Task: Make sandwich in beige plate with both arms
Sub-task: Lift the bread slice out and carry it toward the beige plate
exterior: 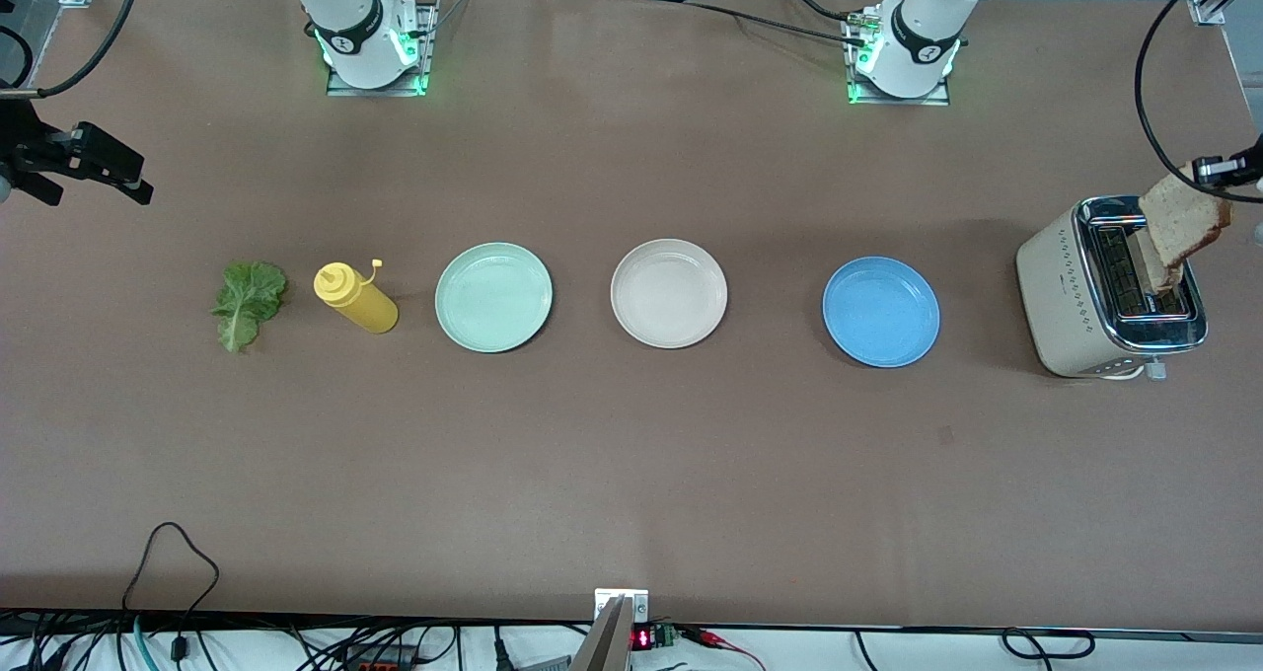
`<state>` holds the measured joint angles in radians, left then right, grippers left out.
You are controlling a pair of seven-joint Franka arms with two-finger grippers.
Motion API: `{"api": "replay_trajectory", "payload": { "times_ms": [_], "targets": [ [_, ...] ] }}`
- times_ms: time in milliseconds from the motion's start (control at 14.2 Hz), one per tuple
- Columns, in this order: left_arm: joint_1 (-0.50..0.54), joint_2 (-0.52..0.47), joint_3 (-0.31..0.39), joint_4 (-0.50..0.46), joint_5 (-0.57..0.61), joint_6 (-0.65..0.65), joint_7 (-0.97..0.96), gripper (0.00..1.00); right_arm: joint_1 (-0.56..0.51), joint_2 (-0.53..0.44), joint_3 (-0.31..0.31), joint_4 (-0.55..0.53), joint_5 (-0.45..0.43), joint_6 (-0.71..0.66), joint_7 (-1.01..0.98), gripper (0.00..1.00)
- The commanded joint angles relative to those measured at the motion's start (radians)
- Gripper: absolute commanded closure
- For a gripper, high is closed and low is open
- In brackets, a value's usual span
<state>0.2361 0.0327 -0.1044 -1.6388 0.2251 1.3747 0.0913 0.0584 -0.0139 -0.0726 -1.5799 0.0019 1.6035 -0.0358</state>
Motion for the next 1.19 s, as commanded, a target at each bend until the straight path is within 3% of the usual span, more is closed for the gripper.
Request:
{"api": "replay_trajectory", "payload": {
  "times_ms": [0, 211, 421, 562, 843, 1124],
  "targets": [
    [0.003, 0.026, -0.105, 0.071, -0.041, -0.092, -0.007, 0.99, -0.005, -0.003, 0.0, 0.012, 0.01, -0.016, -0.001, 0.0],
    [-0.001, 0.062, -0.184, 0.071, -0.169, -0.1, -0.063, 0.99, -0.005, -0.002, 0.0, 0.012, 0.01, -0.014, -0.001, 0.0],
    [-0.005, 0.143, -0.228, 0.07, -0.392, -0.065, -0.153, 0.99, -0.005, -0.001, 0.0, 0.012, 0.009, -0.016, -0.001, 0.0],
    [-0.004, 0.183, -0.232, 0.053, -0.565, 0.009, -0.153, 0.99, -0.005, -0.001, 0.0, 0.012, 0.009, -0.016, 0.0, 0.0],
    [-0.05, 0.275, -0.238, 0.021, -0.739, 0.128, -0.143, 1.0, -0.005, -0.001, 0.0, 0.012, 0.009, -0.014, 0.001, 0.0],
    [-0.078, 0.291, -0.25, -0.131, -0.987, 0.363, -0.078, 1.0, -0.005, -0.001, 0.0, 0.012, 0.009, -0.016, -0.001, 0.0]
  ]
}}
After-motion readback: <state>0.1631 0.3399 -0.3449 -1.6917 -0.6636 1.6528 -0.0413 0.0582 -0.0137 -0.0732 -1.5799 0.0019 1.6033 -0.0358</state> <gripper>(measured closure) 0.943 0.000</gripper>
